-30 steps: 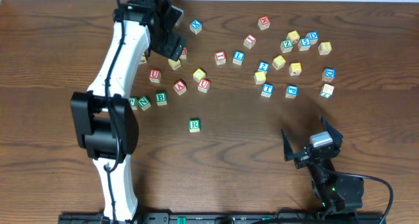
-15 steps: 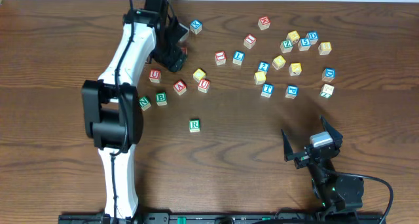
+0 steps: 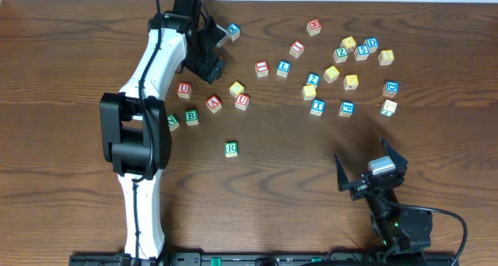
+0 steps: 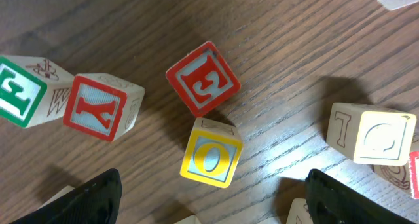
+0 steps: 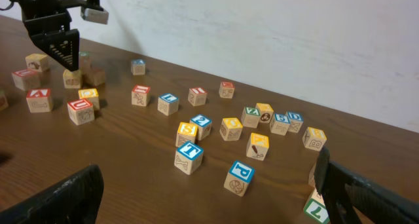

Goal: Spell out ROBOT
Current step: 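Move the left gripper up to the yellow O block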

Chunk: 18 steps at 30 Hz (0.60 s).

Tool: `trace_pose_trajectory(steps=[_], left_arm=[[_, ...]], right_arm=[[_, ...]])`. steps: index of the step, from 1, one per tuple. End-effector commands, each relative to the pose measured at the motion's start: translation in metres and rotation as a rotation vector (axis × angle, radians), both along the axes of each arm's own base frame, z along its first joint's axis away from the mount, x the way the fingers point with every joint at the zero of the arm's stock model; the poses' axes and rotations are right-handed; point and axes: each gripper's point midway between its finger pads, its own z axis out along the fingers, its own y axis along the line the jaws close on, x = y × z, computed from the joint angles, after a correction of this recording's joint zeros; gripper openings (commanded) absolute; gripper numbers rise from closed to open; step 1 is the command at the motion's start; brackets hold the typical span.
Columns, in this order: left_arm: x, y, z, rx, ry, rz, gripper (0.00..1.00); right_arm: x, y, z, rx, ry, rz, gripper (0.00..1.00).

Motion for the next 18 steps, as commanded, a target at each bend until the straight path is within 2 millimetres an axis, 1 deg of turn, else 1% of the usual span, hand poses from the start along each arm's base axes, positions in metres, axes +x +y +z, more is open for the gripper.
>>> trace_pose_trajectory(steps=[1,5,8,10,13,18], left_arm=[[0.002,-0.004,-0.004,-0.017,0.004,-0.025,0.84],[-0.003,-0.008,-0.01,-0.027,0.014,-0.09,0.84],[-0.003,-0.008,-0.016,-0.021,0.015,-0.117,0.84],[-0.003,-0.008,-0.03,-0.016,0.031,-0.131,0.84],[-0.004,-0.008,-0.045,-0.013,0.056,-0.132,0.83],[0.001,-0.008,-0.044,-0.014,0.035,-0.134,0.81]], right_arm=[[0.0,-0.002,0.0,0.011,0.003,-0.006,0.99],[0.0,-0.002,0.0,0.011,0.003,-0.006,0.99],[0.0,-0.002,0.0,0.011,0.003,-0.006,0.99],[0.0,-0.002,0.0,0.011,0.003,-0.007,0.99],[0.0,-0.002,0.0,0.011,0.003,-0.007,0.99],[0.0,-0.002,0.0,0.011,0.003,-0.007,0.99]])
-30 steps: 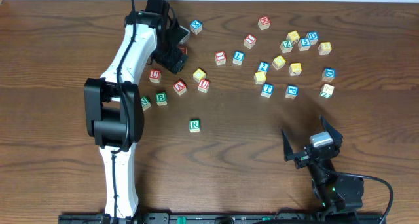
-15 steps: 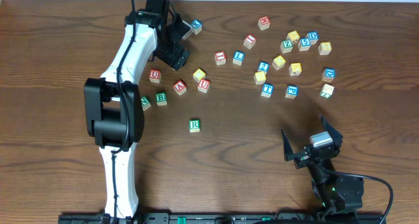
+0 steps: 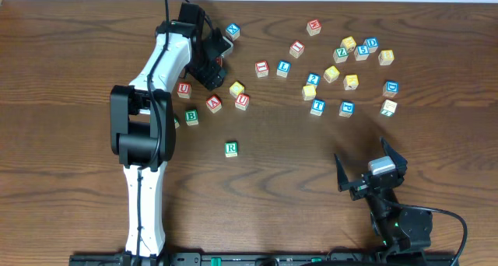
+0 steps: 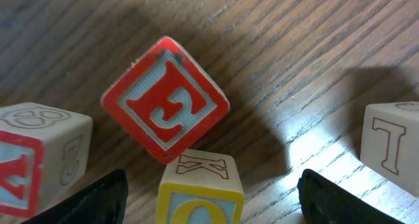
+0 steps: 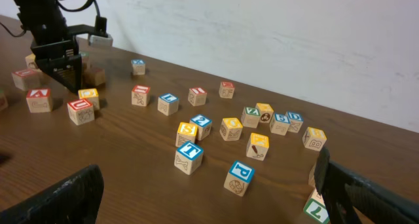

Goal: Spell out ROBOT
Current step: 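Move the left gripper up to the yellow O block, then close the left gripper on the yellow O block and lift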

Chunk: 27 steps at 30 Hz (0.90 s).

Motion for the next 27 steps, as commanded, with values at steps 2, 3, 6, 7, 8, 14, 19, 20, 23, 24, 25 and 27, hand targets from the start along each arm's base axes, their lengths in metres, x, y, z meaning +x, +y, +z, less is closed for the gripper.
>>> trace_pose_trajectory(steps=[2,3,6,7,8,14,19,20,23,24,25,27], left_arm=[[0.0003,-0.0019,0.0015,-0.012,-0.005,-0.019,0.81],[0.0002,-0.0019,0.0014,-0.012,-0.005,-0.018,0.79],[-0.0004,-0.0012,0.0011,-0.008,-0.002,-0.018,0.73],[-0.0003,-0.001,0.0013,-0.008,-0.003,-0.018,0.71],[-0.0002,0.0002,0.0015,0.0,-0.004,-0.016,0.66],[-0.0007,0.0003,0.0019,0.0,-0.002,-0.016,0.56],[-0.0008,0.0003,0.0019,0.0,-0.002,-0.015,0.43],[-0.0009,0.0003,0.0019,0.0,-0.001,-0.015,0.4],[-0.0014,0.0004,0.0018,-0.001,0.001,-0.012,0.33],[-0.0017,0.0004,0.0017,0.0,0.003,-0.012,0.31],[-0.0017,0.0004,0.0017,0.0,0.003,-0.012,0.3],[-0.0013,0.0004,0.0034,-0.001,-0.001,-0.012,0.3]], right_arm=[[0.0,-0.0015,-0.0003,0.011,0.003,-0.006,0.99],[0.0,-0.0015,-0.0003,0.011,0.003,-0.006,0.99],[0.0001,-0.0016,-0.0003,0.011,0.003,-0.007,0.99],[0.0,-0.0015,-0.0003,0.011,0.003,-0.006,0.99],[0.0,-0.0015,-0.0003,0.011,0.003,-0.006,0.99],[0.0001,-0.0016,-0.0003,0.011,0.003,-0.007,0.99],[0.0,-0.0015,-0.0003,0.011,0.003,-0.006,0.99],[0.0,-0.0015,-0.0003,0.011,0.003,-0.006,0.99],[0.0001,-0.0016,-0.0003,0.011,0.003,-0.007,0.99],[0.0,-0.0015,-0.0003,0.011,0.003,-0.006,0.99],[0.0,-0.0015,-0.0003,0.011,0.003,-0.006,0.99],[0.0,-0.0015,-0.0003,0.011,0.003,-0.006,0.99]])
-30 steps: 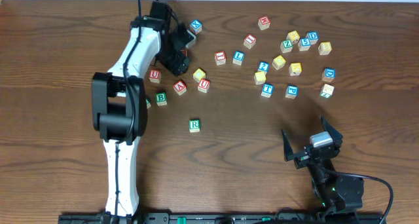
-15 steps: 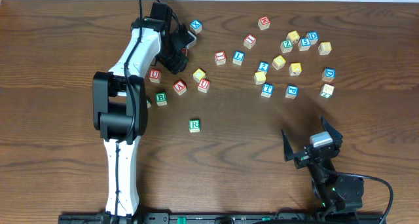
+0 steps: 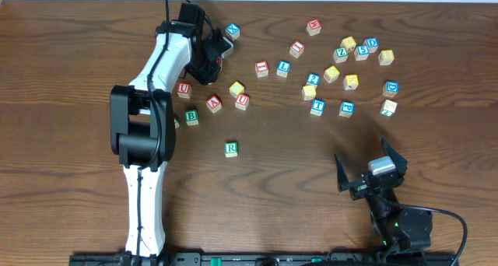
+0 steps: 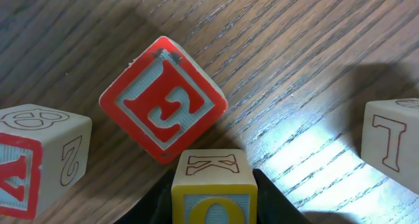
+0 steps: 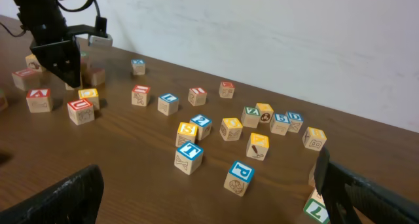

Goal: Spell out ROBOT
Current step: 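Close the left gripper on the yellow O block and lift, then carry the yellow O block to the right of the R block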

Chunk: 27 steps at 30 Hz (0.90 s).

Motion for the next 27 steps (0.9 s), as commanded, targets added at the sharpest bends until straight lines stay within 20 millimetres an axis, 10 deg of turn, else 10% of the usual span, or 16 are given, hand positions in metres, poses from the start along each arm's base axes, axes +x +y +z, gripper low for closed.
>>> trace_pose_trajectory(steps=[1,9,13,17,27], left_arm=[[0.0,0.0,0.006,-0.006,-0.006,0.002,0.3],[0.002,0.0,0.067,-0.023,-0.103,0.007,0.24],[0.0,0.0,0.153,-0.092,-0.239,0.131,0.11],[-0.043,-0.001,0.219,-0.212,-0.206,0.316,0.08],[-0.119,-0.038,0.197,-0.167,0.075,0.455,0.07]], right_arm=[[0.0,-0.002,0.0,0.011,0.003,-0.006,0.99],[0.0,-0.002,0.0,0.011,0.003,-0.006,0.99],[0.0,-0.002,0.0,0.011,0.003,-0.007,0.99],[0.0,-0.002,0.0,0.011,0.003,-0.006,0.99],[0.0,-0.002,0.0,0.011,0.003,-0.006,0.99]])
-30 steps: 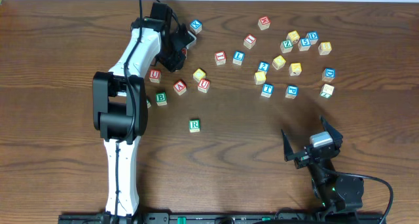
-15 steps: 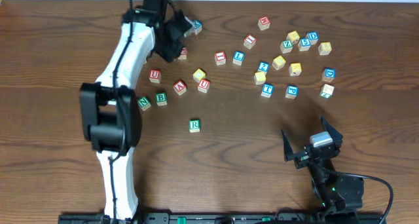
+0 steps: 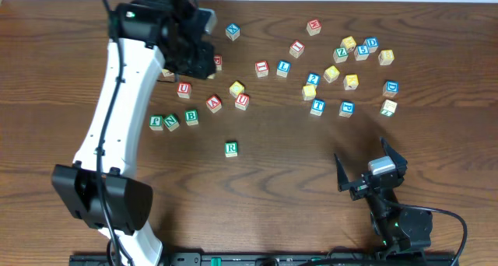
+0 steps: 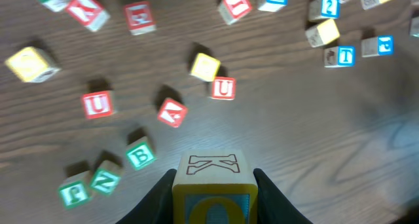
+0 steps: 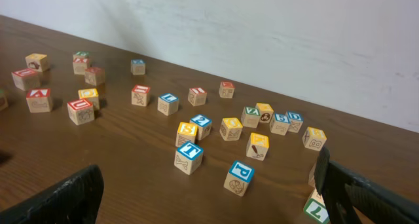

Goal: Spell out ROBOT
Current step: 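Carry the yellow O block to the right of the R block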

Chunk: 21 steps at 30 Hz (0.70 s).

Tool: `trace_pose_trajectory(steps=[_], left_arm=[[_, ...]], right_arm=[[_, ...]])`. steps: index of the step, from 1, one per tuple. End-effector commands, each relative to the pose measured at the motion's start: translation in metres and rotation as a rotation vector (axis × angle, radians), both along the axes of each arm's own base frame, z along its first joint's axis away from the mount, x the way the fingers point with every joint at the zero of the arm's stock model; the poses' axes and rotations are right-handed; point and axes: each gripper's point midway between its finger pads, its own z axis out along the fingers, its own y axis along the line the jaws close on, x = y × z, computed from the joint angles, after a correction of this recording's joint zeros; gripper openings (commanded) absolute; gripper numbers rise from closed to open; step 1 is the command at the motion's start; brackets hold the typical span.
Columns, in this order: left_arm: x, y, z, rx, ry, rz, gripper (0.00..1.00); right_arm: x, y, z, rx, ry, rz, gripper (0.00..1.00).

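Observation:
My left gripper (image 3: 193, 54) is shut on a yellow O block (image 4: 213, 185) and holds it high above the table's back left. The block fills the bottom of the left wrist view, its K side facing up. A green R block (image 3: 231, 148) lies alone toward the table's middle. A green B block (image 3: 191, 117) lies to its left, also in the left wrist view as green B block (image 4: 140, 154). A blue T block (image 3: 317, 106) lies right of centre, seen too as blue T block (image 5: 189, 157). At the front right my right gripper (image 3: 372, 173) rests open and holds nothing.
Red U (image 3: 242, 101), red A (image 3: 214, 103), another red U (image 3: 184, 89) and a yellow block (image 3: 236, 89) lie under the left arm's reach. Several more blocks are scattered at the back right around a blue L (image 3: 283, 66). A red E block (image 3: 217, 61) lies by the left gripper.
My left gripper was shut on the O block on the table beside the red E block. It now holds the block high above the table. The right arm has not moved.
My left gripper hung open above the yellow O block and the red E block. Then it was lower, with its fingers either side of the O block. Then it was shut on the block, and now it holds it well above the table.

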Motion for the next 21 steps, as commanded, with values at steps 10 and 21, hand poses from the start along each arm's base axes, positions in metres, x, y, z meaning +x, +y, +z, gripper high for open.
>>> trace_pose_trajectory(steps=[10,21], left_arm=[[-0.077,-0.085,-0.15,0.231,0.135,0.046,0.08],[-0.11,-0.1,-0.193,0.336,0.045,0.16,0.08]], right_arm=[[0.0,-0.002,0.0,0.011,0.003,-0.006,0.99],[0.0,-0.002,0.0,0.011,0.003,-0.006,0.99]])
